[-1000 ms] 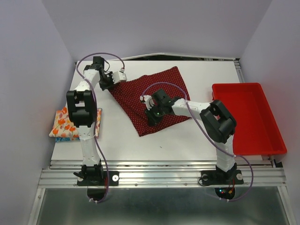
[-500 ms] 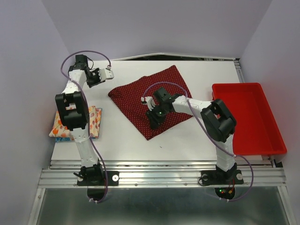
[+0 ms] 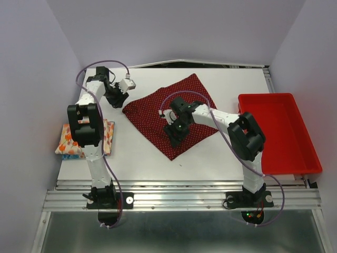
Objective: Fold and stack the skirts
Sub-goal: Flatten the skirt out
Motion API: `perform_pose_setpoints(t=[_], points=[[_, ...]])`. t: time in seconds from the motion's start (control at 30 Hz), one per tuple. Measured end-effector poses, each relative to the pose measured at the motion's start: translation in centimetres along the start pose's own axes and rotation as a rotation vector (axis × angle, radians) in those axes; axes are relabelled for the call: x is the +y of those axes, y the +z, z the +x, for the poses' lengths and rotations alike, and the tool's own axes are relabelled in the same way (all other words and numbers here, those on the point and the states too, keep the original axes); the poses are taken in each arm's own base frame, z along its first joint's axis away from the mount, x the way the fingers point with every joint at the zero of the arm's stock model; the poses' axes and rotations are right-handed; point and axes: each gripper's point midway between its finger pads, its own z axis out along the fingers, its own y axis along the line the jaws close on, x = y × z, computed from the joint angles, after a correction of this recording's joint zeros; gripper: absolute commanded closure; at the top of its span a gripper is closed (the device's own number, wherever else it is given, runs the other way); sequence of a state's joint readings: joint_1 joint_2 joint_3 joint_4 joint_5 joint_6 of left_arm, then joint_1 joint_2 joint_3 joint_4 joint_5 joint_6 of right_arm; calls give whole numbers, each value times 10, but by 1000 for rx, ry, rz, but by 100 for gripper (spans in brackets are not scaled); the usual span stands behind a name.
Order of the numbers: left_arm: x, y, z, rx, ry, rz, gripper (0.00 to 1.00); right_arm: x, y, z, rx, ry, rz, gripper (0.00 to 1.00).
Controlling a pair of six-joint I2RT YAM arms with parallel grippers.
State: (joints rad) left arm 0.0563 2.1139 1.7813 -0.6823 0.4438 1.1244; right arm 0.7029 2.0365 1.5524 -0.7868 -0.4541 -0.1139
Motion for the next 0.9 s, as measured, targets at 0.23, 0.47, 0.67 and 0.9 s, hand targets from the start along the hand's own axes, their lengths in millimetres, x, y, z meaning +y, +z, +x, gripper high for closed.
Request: perform_pose_setpoints(t=[0.23,0.47,0.67,0.9], points=[[-33,3,24,-1,-315,16,45,14,18,22,70,-70,164,39],[-30,-43,-1,-116,-437,-98,46,21,22,8,27,-112,254,39],[-26,-42,-2,-121,-438,-122,50,32,18,-15,-28,-137,277,39],[-37,-17,16,-75,-479,-70,50,49,38,-16,-5,-190,288,39]])
